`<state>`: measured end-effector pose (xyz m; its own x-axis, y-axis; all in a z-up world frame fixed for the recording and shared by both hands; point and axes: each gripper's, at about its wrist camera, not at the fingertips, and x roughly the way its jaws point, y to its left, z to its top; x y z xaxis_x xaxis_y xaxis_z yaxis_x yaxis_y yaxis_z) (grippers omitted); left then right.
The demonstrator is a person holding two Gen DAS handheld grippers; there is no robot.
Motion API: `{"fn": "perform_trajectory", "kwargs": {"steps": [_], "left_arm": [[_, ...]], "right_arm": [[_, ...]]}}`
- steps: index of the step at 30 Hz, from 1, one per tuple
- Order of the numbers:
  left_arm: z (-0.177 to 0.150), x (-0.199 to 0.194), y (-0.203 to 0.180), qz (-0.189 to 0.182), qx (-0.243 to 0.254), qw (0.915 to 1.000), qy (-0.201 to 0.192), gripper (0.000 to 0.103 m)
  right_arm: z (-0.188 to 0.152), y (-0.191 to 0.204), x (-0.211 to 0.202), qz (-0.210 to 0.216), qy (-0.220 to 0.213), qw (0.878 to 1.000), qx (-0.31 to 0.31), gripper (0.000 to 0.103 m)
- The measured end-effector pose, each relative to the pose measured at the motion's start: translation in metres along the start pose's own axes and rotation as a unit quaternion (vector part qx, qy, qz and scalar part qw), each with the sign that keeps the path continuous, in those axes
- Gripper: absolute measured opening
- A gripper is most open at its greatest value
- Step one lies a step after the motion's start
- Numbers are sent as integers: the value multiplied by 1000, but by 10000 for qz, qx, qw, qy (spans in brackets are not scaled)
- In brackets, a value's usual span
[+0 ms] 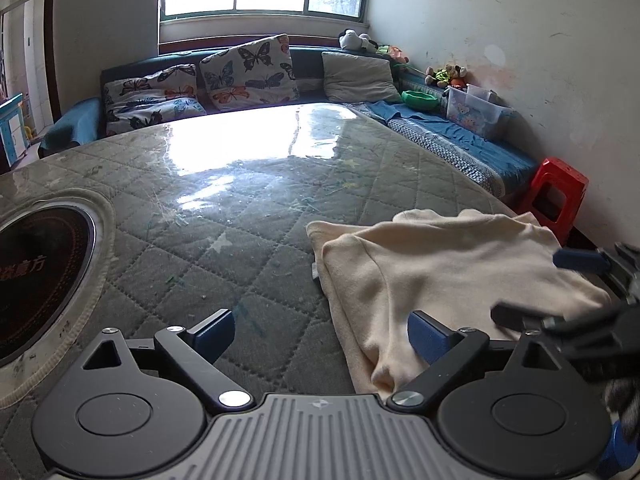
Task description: Fold clothes
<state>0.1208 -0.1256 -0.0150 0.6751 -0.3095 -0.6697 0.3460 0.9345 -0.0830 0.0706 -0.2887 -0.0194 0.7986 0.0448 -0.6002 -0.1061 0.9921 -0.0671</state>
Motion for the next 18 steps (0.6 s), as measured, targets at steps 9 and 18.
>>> {"fn": "perform_trajectory", "kwargs": {"steps": [9,18], "left_arm": [[-9,-6,-3,49,40,10000,21,98],[-20,-22,-8,16,45,10000,-47,103]], "right_arm": [[-21,0,-18,-176,-280,9983,481,103],[-30,-1,-38,-196,-276,9971,679,103]]}}
